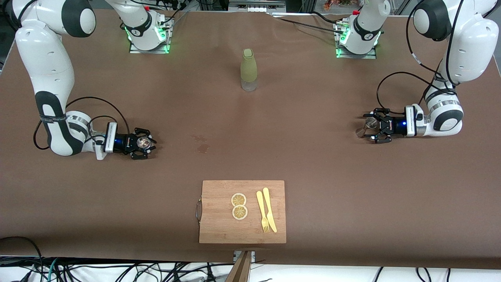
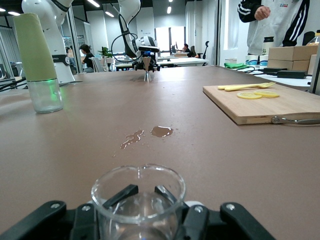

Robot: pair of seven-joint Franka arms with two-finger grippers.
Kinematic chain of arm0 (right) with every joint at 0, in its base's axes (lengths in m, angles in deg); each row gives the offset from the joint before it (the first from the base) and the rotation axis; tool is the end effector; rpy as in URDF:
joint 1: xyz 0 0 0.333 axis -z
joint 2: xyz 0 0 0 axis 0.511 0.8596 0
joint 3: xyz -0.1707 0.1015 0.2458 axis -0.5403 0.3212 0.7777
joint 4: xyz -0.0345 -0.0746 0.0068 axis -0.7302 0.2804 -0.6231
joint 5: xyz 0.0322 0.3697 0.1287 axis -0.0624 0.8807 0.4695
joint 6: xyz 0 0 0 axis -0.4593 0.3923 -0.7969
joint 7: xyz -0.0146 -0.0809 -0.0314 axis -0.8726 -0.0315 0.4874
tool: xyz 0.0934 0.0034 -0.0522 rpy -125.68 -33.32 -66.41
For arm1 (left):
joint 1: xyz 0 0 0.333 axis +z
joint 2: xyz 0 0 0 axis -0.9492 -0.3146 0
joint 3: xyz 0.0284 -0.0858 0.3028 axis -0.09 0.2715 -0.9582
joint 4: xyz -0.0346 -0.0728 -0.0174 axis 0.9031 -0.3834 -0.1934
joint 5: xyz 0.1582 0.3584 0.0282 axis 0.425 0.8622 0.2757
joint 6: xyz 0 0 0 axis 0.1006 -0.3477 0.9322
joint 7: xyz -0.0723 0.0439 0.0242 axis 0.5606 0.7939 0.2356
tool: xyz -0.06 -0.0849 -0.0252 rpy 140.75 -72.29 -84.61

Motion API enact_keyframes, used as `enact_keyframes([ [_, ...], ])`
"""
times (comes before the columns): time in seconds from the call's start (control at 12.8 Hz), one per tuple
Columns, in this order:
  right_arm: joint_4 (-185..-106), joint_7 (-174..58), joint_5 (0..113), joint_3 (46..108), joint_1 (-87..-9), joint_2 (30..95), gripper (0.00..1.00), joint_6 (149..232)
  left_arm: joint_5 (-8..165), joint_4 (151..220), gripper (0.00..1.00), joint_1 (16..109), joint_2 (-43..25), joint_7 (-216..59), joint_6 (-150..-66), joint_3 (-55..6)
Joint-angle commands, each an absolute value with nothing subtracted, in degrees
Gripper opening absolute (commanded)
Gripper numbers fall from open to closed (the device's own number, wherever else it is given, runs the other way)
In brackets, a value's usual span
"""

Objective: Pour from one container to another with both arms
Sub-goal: 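Close the right gripper on the glass while the left gripper grips the jigger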

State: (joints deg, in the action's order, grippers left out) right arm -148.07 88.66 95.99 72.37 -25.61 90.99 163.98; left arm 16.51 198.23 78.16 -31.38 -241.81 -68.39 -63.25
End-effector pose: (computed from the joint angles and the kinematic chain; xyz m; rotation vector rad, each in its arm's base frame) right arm 0.5677 -0.0432 0.0612 -1.3811 -1.3396 -1.0368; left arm 0.4755 0.1263 0.0714 1.3778 -1.2268 1.0075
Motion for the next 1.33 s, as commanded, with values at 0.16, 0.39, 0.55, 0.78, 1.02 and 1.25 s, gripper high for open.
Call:
enact_keyframes([
  [0.16, -148.79, 82.28, 96.35, 74.50, -25.81, 85.19, 0.25, 163.17, 15.24, 199.11, 0.84, 77.55, -31.81, -249.44, -68.95, -63.82],
  [0.39, -151.86, 76.66, 95.91, 75.90, -25.90, 79.04, 0.24, 164.13, 15.15, 199.20, 0.69, 77.55, -31.98, -250.94, -68.95, -63.82],
  [0.55, -153.18, 74.02, 95.73, 77.04, -26.16, 76.31, 0.24, 164.84, 15.24, 199.20, 0.69, 77.55, -32.16, -251.02, -68.95, -63.99],
  [0.78, -154.76, 71.04, 95.56, 79.16, -26.33, 72.79, 0.24, 167.73, 15.41, 199.20, 0.69, 77.64, -32.51, -251.11, -68.95, -64.17],
  [1.02, -155.03, 66.99, 95.56, 82.40, -26.42, 70.15, 0.24, 171.16, 15.41, 199.28, 0.28, 77.73, -32.51, -251.11, -68.86, -64.17],
  [1.25, -155.03, 64.53, 95.56, 84.69, -26.42, 68.83, 0.24, 173.80, 15.41, 199.02, 0.00, 77.73, -32.51, -251.11, -68.78, -64.17],
])
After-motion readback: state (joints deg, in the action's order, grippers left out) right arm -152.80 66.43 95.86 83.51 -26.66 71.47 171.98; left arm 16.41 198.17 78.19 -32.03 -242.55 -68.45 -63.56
